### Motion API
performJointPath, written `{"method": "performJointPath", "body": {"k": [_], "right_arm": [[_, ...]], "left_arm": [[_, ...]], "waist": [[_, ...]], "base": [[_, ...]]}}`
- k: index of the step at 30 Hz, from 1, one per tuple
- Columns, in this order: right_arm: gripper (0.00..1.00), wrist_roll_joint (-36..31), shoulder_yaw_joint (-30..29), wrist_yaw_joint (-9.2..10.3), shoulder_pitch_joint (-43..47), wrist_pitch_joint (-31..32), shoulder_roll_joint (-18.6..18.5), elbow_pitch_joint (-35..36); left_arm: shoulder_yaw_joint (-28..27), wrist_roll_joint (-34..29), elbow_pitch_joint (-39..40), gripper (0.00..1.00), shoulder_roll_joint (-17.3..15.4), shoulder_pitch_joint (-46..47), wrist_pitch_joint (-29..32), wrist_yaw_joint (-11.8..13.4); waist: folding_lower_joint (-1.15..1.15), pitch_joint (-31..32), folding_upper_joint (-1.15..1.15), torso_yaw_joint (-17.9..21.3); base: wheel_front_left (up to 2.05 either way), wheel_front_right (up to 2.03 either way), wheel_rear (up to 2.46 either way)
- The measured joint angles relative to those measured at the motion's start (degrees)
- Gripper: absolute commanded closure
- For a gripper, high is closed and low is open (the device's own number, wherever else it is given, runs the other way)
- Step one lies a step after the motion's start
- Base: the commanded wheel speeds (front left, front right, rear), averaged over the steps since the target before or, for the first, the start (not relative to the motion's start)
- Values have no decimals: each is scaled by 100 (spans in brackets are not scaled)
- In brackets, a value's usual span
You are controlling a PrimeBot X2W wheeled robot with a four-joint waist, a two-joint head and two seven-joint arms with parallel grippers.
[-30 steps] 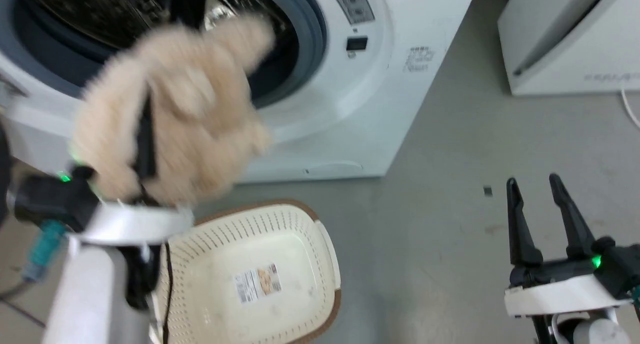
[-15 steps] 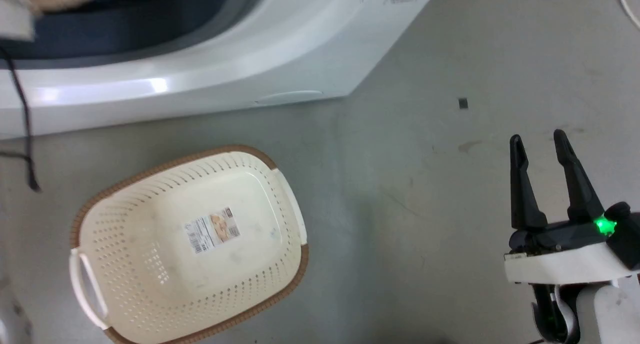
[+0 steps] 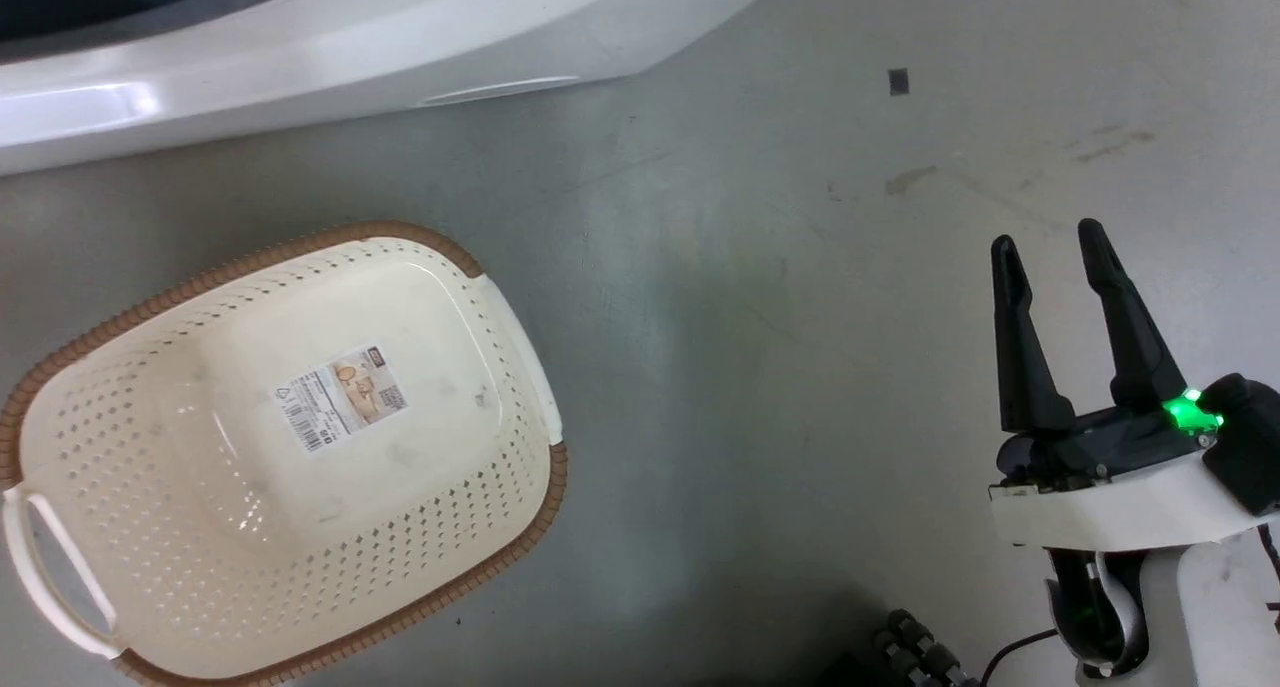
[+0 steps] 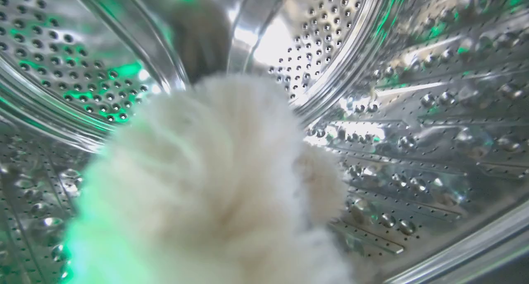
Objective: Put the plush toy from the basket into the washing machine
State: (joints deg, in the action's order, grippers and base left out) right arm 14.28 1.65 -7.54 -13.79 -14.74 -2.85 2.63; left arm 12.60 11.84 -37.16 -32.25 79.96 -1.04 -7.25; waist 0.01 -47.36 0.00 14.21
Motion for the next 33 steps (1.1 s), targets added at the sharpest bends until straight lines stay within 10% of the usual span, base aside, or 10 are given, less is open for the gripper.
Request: {"method": "performJointPath", "body": {"k": [10, 18, 19, 20, 21, 33], "right_arm": [[0, 44, 76, 0, -115, 0, -1, 64], [0, 29, 48, 0, -143, 0, 0, 25], [0, 20, 35, 0, -143, 1, -1, 8], [0, 5, 23, 0, -143, 0, -1, -3], [0, -16, 14, 0, -143, 1, 0, -18], [0, -312, -119, 0, -95, 0, -1, -70]], "left_arm": [[1967, 1521, -417, 100, -399, 649, 1622, -9], [2787, 2420, -344, 100, -783, 556, 1448, -8], [2887, 2473, -344, 87, -803, 524, 1372, -8], [2945, 2536, -358, 19, -812, 480, 1271, -8], [3000, 2577, -389, 0, -816, 441, 1172, -8], [3359, 2988, -825, 0, -455, -571, -531, -5]], "waist": [[0, -194, 0, 32], [0, -61, 0, -6], [0, -23, 0, -19], [0, 22, 0, -35], [0, 70, 0, -51], [-1, 1036, 0, -320]], "base": [[0, 0, 0], [0, 0, 0], [0, 0, 0], [0, 0, 0], [0, 0, 0], [0, 0, 0]]}}
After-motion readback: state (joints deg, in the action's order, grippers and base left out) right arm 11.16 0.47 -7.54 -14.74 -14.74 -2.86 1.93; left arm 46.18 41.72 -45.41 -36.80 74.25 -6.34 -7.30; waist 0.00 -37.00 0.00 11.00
